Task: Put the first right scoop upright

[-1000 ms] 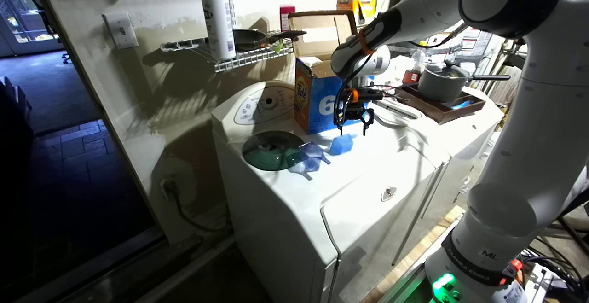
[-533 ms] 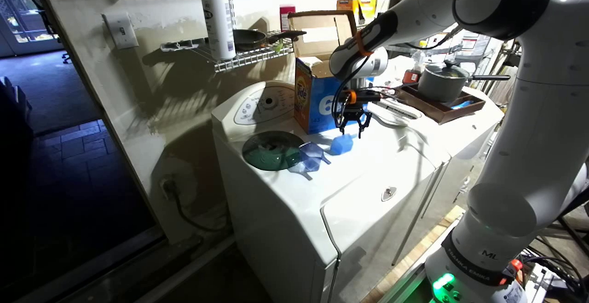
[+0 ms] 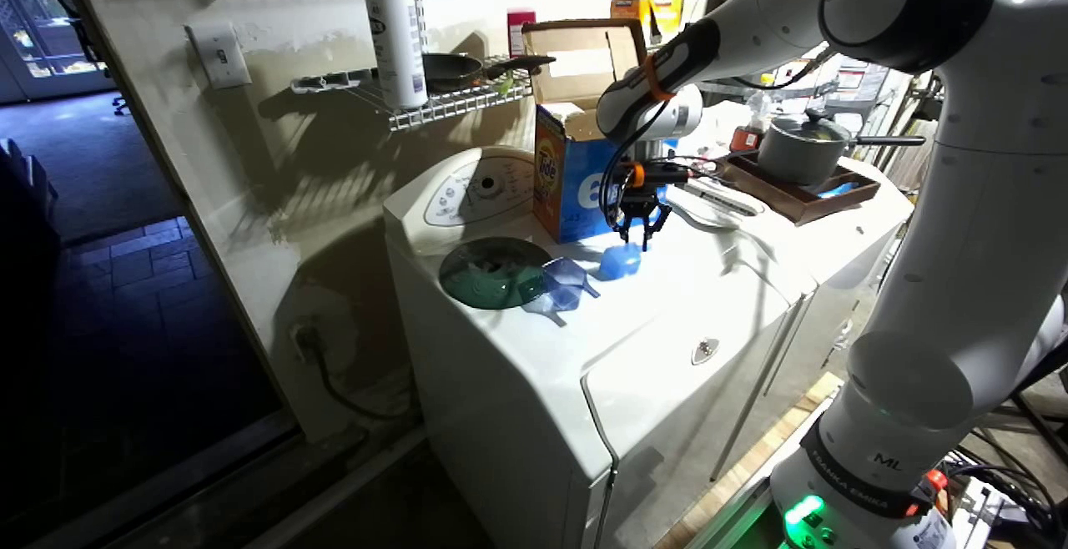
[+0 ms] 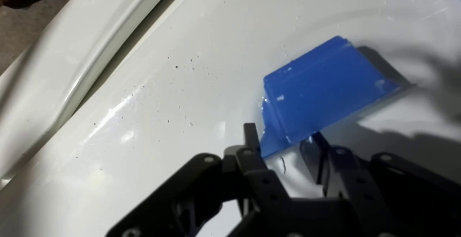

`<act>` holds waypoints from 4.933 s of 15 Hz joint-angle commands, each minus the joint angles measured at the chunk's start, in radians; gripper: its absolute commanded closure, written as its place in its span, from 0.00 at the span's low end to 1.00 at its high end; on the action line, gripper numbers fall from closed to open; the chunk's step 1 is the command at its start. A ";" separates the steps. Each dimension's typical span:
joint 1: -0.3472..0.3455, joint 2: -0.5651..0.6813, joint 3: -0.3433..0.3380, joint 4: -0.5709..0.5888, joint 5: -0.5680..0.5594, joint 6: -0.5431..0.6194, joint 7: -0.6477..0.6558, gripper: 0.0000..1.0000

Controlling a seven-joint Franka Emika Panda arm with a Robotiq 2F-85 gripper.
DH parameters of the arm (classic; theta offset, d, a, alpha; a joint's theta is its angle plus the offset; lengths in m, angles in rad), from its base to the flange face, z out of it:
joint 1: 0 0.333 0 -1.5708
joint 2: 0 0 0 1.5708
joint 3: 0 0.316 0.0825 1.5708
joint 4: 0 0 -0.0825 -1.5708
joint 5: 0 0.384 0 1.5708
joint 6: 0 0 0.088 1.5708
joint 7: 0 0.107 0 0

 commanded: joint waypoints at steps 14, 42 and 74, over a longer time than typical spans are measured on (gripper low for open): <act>0.023 -0.031 0.012 -0.017 -0.017 0.045 -0.039 0.97; -0.025 -0.236 0.051 -0.315 0.398 0.348 -1.158 0.98; -0.122 -0.063 -0.032 -0.187 0.980 0.129 -1.747 0.98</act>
